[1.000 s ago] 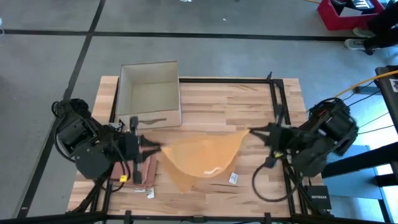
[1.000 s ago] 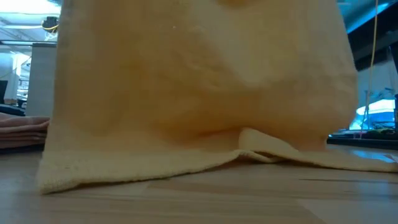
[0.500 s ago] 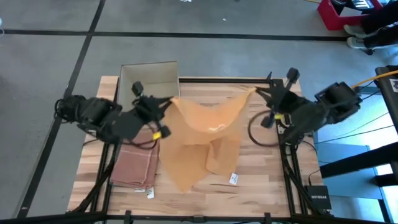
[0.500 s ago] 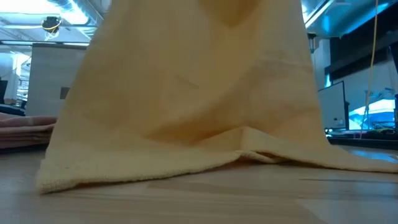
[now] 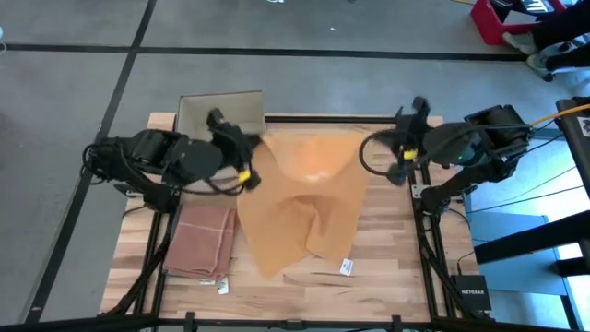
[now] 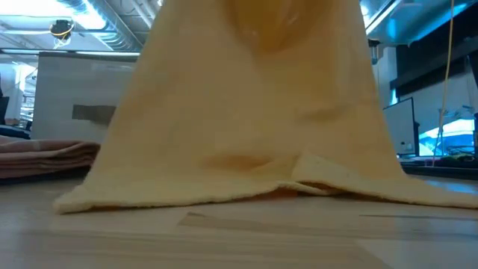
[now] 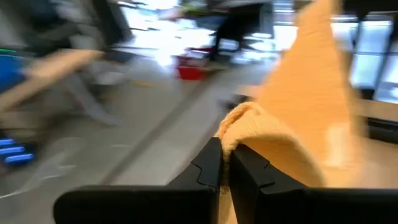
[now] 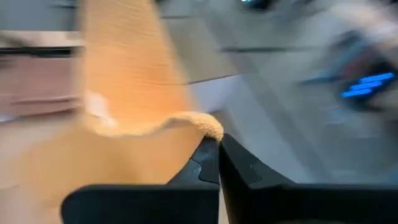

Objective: Fold towel
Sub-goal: Fold the yellow towel

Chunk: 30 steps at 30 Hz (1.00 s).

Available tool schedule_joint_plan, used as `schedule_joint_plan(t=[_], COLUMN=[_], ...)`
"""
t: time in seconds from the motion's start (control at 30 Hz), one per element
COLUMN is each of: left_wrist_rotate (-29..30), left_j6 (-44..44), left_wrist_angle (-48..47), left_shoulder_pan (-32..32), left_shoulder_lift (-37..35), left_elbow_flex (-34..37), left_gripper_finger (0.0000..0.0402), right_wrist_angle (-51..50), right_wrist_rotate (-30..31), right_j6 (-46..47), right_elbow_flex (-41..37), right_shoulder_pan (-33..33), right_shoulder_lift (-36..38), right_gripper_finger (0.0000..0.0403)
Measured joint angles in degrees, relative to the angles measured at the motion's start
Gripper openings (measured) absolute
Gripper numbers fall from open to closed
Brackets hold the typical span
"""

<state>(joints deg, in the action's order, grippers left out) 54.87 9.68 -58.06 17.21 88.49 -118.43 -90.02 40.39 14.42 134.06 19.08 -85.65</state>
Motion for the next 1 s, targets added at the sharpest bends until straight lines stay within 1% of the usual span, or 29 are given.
schedule_joint_plan(t=[0.07,0.17,0.2,0.27,0.37,0.5,0.57,0.73,0.87,1.0], left_wrist_rotate=[-5.7,-13.3,-15.5,-18.0,-18.7,-18.8,-18.7,-19.7,-23.1,-27.1], left_j6=[1.5,4.4,5.4,7.9,11.2,15.2,17.4,27.2,36.5,42.5], left_wrist_angle=[-0.2,-0.9,-1.6,-3.4,-5.9,-8.6,-10.4,-17.9,-26.1,-31.1], left_shoulder_pan=[1.6,4.8,6.0,8.9,13.3,18.4,20.3,23.4,24.5,24.3], left_shoulder_lift=[0.0,0.0,0.0,0.0,0.0,0.0,0.0,0.0,0.0,0.0], left_elbow_flex=[0.0,0.0,0.0,0.0,0.0,0.0,0.0,0.0,0.0,-0.1], left_gripper_finger=[0.0011,0.0011,0.0011,0.0011,0.0011,0.0010,0.0011,0.0010,0.0011,0.0011], right_wrist_angle=[0.0,0.0,0.0,0.0,0.0,0.0,0.0,0.0,0.0,0.0], right_wrist_rotate=[-7.2,-14.6,-15.9,-16.6,-15.6,-11.1,-8.4,-5.5,-4.0,-1.3], right_j6=[3.3,7.6,9.1,11.4,14.9,19.6,21.6,26.2,28.1,29.2], right_elbow_flex=[0.0,0.0,0.0,0.0,0.0,-0.2,-0.8,-4.1,-7.1,-9.5], right_shoulder_pan=[1.6,5.3,6.9,10.8,18.0,27.0,30.4,34.9,37.0,39.0], right_shoulder_lift=[0.0,0.0,0.0,0.0,-0.1,-0.7,-0.9,-0.9,-0.9,-0.9], right_gripper_finger=[0.0001,0.0001,0.0001,0.0001,0.0001,0.0001,0.0001,0.0001,0.0001,0.0001])
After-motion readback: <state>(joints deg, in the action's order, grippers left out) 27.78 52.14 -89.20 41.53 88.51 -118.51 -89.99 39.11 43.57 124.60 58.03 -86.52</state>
